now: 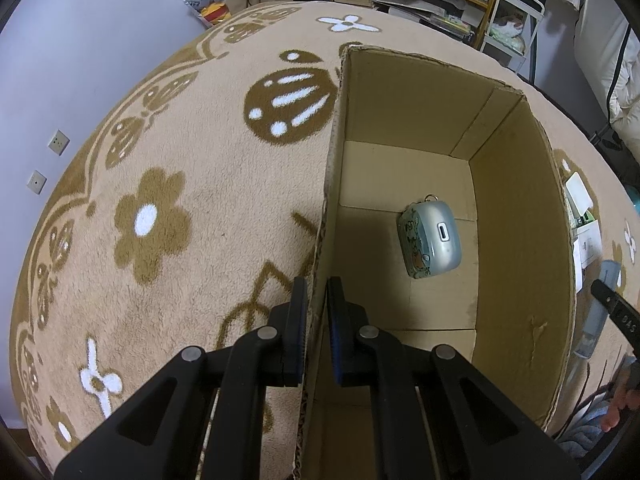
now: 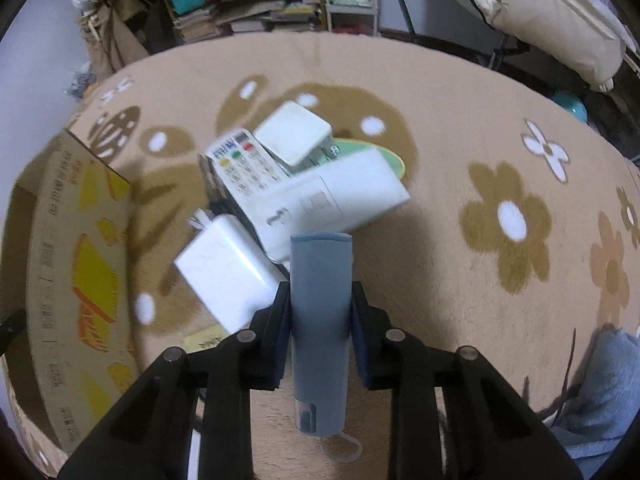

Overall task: Organize rigid objects
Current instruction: 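Carry the blue case into the box beside the tin and release it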

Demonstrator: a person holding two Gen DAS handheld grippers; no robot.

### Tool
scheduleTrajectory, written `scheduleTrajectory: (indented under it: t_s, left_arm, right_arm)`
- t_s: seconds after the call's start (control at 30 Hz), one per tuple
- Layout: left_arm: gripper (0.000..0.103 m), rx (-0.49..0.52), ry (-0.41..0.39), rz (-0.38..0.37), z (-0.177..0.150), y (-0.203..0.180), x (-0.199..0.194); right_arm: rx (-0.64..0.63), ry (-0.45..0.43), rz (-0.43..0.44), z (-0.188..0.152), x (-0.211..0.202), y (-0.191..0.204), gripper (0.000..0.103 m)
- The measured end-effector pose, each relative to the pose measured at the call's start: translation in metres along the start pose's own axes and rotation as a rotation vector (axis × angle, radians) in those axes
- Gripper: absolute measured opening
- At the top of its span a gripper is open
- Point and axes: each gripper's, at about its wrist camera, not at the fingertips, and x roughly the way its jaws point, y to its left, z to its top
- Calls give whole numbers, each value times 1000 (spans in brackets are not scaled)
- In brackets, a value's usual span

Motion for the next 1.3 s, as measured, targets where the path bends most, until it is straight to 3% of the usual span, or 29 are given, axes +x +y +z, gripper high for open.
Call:
scheduleTrajectory:
  t_s: [0.2,0.5,0.67,1.0,1.3]
  left_arm:
    - [9,-11,4,-10,1,2,0]
    - [9,-13,5,2,0,2,0]
    - [9,-12,5,12,1,0,-1]
    - [10,-1,2,33,-1,-5,-1]
    - [10,1,5,42,-2,-7,-3]
  right_arm:
    - [-112,-88,26,5,-14,33,29]
    - [-181,-197,64,12,-57,54,29]
    - [-171,-251,189,18,-81,61,29]
    - [-300,-398,415,7,-127,114,29]
    - [-298,-404,558,-4,-125,135,29]
